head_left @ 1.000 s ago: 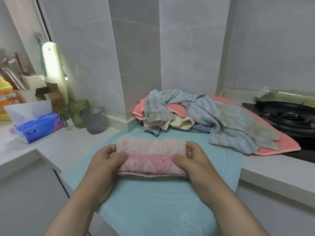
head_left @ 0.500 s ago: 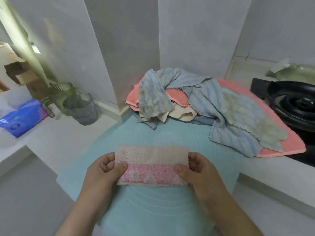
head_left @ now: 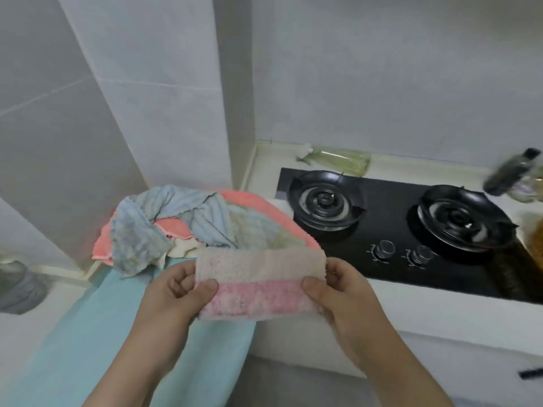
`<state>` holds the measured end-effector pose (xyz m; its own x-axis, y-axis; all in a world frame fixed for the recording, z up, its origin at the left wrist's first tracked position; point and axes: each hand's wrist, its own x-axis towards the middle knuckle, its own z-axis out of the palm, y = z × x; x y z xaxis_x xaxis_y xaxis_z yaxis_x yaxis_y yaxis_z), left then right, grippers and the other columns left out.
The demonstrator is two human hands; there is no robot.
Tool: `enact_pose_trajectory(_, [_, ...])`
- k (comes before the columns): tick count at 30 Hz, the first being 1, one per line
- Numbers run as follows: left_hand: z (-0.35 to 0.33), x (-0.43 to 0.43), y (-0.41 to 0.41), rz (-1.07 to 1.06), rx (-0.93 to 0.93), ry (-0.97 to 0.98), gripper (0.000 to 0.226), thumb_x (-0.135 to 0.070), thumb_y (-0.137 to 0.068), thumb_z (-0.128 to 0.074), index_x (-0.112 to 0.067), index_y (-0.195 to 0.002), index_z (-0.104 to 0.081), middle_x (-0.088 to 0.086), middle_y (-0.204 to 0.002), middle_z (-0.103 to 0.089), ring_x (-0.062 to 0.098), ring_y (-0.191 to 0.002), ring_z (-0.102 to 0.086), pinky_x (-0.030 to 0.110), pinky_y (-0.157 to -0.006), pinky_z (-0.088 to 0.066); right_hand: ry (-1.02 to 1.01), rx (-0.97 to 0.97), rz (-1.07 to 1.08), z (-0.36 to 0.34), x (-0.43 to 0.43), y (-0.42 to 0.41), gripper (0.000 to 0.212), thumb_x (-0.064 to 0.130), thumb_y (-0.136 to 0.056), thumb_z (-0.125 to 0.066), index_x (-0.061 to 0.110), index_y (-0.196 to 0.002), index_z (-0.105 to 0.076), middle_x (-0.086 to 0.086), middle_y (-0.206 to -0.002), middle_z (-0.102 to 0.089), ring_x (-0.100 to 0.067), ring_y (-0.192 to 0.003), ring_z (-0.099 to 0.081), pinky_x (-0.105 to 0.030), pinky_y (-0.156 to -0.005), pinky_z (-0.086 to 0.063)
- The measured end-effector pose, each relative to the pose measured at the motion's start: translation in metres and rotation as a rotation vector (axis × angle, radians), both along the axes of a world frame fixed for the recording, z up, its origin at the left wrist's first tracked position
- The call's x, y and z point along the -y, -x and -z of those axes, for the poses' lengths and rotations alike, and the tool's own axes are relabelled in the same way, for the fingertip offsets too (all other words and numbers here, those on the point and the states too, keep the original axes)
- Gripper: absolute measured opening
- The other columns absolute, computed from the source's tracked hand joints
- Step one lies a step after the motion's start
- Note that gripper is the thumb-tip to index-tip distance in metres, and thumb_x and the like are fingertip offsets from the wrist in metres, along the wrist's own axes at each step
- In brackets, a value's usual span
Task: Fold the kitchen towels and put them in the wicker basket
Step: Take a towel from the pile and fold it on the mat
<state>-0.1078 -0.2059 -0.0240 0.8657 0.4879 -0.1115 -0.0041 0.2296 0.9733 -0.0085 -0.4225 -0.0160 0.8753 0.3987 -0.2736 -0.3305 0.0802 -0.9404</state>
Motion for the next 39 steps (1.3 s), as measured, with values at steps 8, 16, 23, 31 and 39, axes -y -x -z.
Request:
enact_pose_trajectory(8, [-0.044, 0.158, -0.057, 0.215, 0.043, 0.007, 0.016, 0.008, -0.085, -0.057, 0.002, -0.098, -0.065, 0.015, -0.086, -0.075, 0.019, -0.072, -0.071, 0.022, -0.061, -0.056, 0.016, 0.093, 0.181, -0.046, 0.170, -0.009, 0.018, -0.002, -0.086, -0.066, 0.011, -0.099, -0.066, -0.008, -0.082, -0.070, -0.012, -0.065, -0.059, -0.022, -0.056, -0.046])
enact_pose_trajectory(16, [-0.075, 0.300, -0.087, 0.402, 0.044, 0.040, 0.034, -0.023, -0.060, -0.087, -0.014, -0.090, -0.074, 0.027, -0.093, -0.071, 0.030, -0.081, -0.060, 0.037, -0.075, -0.041, -0.013, 0.077, 0.359, -0.069, 0.317, -0.003, 0.016, -0.008, -0.088, -0.061, 0.001, -0.101, -0.063, -0.002, -0.074, -0.070, -0.001, -0.050, -0.058, -0.013, -0.041, -0.040])
enact_pose_trajectory(23, [-0.083, 0.366, -0.118, 0.502, 0.039, -0.004, 0.046, -0.030, -0.060, -0.076, -0.006, -0.099, -0.070, 0.031, -0.098, -0.069, 0.038, -0.086, -0.061, 0.046, -0.080, -0.041, -0.022, 0.057, 0.462, -0.073, 0.385, -0.011, 0.023, -0.005, -0.087, -0.062, 0.005, -0.108, -0.064, -0.013, -0.101, -0.075, -0.033, -0.099, -0.070, -0.049, -0.090, -0.054])
enact_pose_trajectory(31, [-0.077, 0.411, -0.184, 0.597, 0.017, -0.038, 0.069, -0.052, -0.039, -0.092, -0.011, -0.092, -0.073, 0.023, -0.091, -0.072, 0.030, -0.075, -0.067, 0.035, -0.067, -0.052, -0.043, 0.064, 0.483, -0.061, 0.430, -0.066, 0.078, 0.060, -0.024, -0.093, 0.024, -0.091, -0.073, -0.013, -0.100, -0.074, -0.039, -0.097, -0.067, -0.051, -0.082, -0.053])
enact_pose_trajectory(39, [-0.053, 0.448, -0.285, 0.569, -0.028, 0.036, 0.020, 0.006, -0.084, -0.060, 0.004, -0.103, -0.066, 0.026, -0.091, -0.071, 0.026, -0.074, -0.068, 0.024, -0.060, -0.056, 0.138, 0.000, 0.512, -0.059, 0.470, -0.161, 0.017, 0.009, -0.086, -0.070, 0.026, -0.088, -0.072, -0.009, -0.095, -0.074, -0.030, -0.082, -0.065, -0.046, -0.076, -0.052])
